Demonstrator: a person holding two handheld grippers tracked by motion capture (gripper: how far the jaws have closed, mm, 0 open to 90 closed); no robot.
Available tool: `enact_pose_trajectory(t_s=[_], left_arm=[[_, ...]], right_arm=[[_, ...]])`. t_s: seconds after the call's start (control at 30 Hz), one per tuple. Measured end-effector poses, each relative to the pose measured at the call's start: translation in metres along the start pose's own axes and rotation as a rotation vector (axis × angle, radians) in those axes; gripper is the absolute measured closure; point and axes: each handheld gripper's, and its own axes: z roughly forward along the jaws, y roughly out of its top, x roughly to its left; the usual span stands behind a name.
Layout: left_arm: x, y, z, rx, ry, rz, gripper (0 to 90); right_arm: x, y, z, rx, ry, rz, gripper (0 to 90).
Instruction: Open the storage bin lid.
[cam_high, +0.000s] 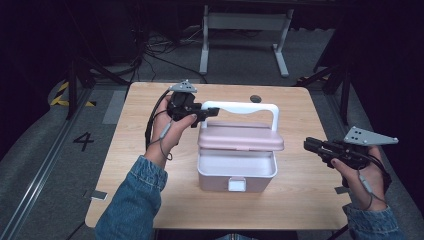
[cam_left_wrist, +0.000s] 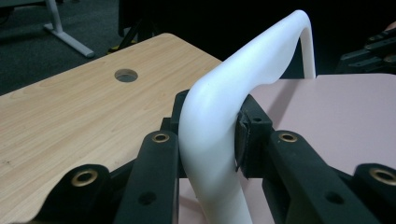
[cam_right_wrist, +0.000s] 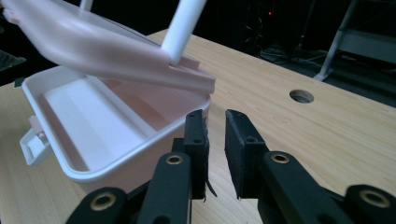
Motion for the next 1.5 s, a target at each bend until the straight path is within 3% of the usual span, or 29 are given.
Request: enact_pose_trajectory(t_s=[0.23,0.5,0.67,1.0,1.1,1.2,1.23,1.3,1.4,1.5], left_arm=[[0.01,0.004,0.004,-0.004,-0.015,-0.035,73.9],[0.016,0.011,0.007,-0.005,-0.009,-0.046,73.4],[0.02,0.011,0.013,0.004,0.017,-0.042,74.1],[0.017,0.008,0.01,-0.009,0.008,-0.032,73.1],[0.015,0.006,0.008,-0.021,-0.003,-0.024,67.2],[0.014,0.005,0.006,-0.042,0.003,-0.033,48.4],[0.014,0.005,0.004,-0.049,0.021,-0.03,48.4],[0.014,0.004,0.001,-0.065,0.051,-0.026,37.5],[0.013,0.002,-0.008,-0.086,0.082,-0.013,33.7],[0.012,0.001,-0.014,-0.095,0.086,0.001,31.7]], right_arm=[[0.008,0.004,0.004,0.004,0.013,-0.025,84.4],[0.023,0.012,0.017,-0.007,0.052,-0.054,89.3],[0.033,0.015,0.029,-0.037,0.064,-0.057,90.0],[0.048,0.027,0.049,-0.108,0.094,-0.082,90.0],[0.048,0.027,0.052,-0.118,0.097,-0.083,90.0],[0.048,0.027,0.052,-0.113,0.098,-0.081,90.0],[0.048,0.027,0.053,-0.113,0.098,-0.084,90.0],[0.049,0.027,0.053,-0.116,0.099,-0.088,90.0],[0.049,0.027,0.053,-0.115,0.1,-0.09,90.0],[0.049,0.028,0.052,-0.116,0.101,-0.087,90.0]])
